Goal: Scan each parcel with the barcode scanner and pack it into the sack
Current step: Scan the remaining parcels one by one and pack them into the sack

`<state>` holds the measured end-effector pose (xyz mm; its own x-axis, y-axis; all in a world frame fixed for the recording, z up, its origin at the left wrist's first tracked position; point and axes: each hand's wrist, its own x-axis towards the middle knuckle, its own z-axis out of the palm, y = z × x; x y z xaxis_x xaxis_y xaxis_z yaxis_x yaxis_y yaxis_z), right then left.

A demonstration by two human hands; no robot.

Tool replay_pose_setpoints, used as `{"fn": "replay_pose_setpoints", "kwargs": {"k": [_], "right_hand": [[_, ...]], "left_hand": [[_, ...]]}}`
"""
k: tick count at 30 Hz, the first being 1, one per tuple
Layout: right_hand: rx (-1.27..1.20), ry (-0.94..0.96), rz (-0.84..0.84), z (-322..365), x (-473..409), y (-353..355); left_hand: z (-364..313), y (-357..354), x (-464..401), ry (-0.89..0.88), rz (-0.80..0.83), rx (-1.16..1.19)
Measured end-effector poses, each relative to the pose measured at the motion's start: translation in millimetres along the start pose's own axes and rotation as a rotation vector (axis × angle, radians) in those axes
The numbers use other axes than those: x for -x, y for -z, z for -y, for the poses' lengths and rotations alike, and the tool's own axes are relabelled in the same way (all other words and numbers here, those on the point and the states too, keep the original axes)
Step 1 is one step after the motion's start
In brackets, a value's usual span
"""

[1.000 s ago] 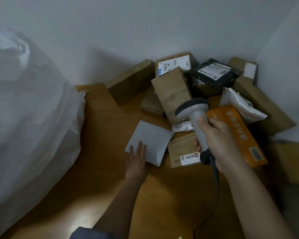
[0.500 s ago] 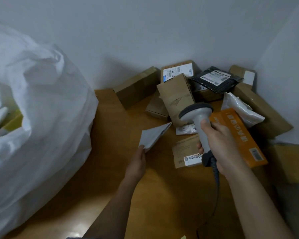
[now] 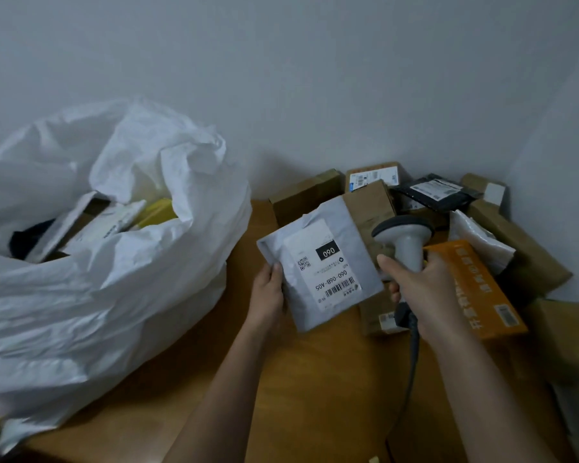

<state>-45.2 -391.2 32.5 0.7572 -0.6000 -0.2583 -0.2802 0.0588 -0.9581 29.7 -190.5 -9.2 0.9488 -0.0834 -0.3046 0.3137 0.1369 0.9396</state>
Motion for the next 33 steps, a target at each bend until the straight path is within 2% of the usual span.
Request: {"fn": "replay_pose_setpoints", "kwargs": {"k": [4, 6, 7, 9, 12, 14, 18, 21, 27, 30, 33], "right_hand": [[0.040, -0.007, 0.014, 1.4, 12.1, 4.8], [0.083, 0.008, 0.009, 1.7, 17.6, 9.7], [0.125, 0.040, -0.005, 2.4, 19.3, 12.8], [0.242, 0.153, -0.045, 4.1, 21.8, 19.7], [0.434, 0.309, -0.073, 9.8, 28.9, 28.5], [0.525, 0.371, -0.054, 13.2, 33.8, 32.4], [0.721, 0.514, 0.043, 18.8, 45.8, 40.0], [0.759, 0.550, 0.128, 21.6, 51.8, 46.5], [0.689, 0.570, 0.117, 28.1, 56.4, 53.1], [0.531, 0.521, 0.049, 35.2, 59.0, 50.9], [0.292, 0.392, 0.009, 43.6, 63.2, 52.3]], "left_hand": [[-5.6, -2.5, 8.7, 0.088, 0.031, 0.123], [-7.6, -5.3, 15.0, 0.103, 0.073, 0.032], [-8.6, -5.7, 17.9, 0.078, 0.074, -0.085], [-6.0, -4.8, 20.8, -0.060, 0.007, -0.432], [-9.5, -10.5, 28.7, -0.448, -0.072, -0.810], [-13.6, -22.2, 33.1, -0.612, 0.026, -0.943], [-16.5, -43.1, 40.8, -0.691, 0.198, -1.119], [-14.0, -50.5, 44.2, -0.665, 0.285, -1.120], [-22.0, -48.6, 51.9, -0.607, 0.354, -1.113], [-19.8, -44.0, 59.0, -0.575, 0.214, -1.104], [-15.8, -34.8, 59.7, -0.419, 0.048, -0.815]]}}
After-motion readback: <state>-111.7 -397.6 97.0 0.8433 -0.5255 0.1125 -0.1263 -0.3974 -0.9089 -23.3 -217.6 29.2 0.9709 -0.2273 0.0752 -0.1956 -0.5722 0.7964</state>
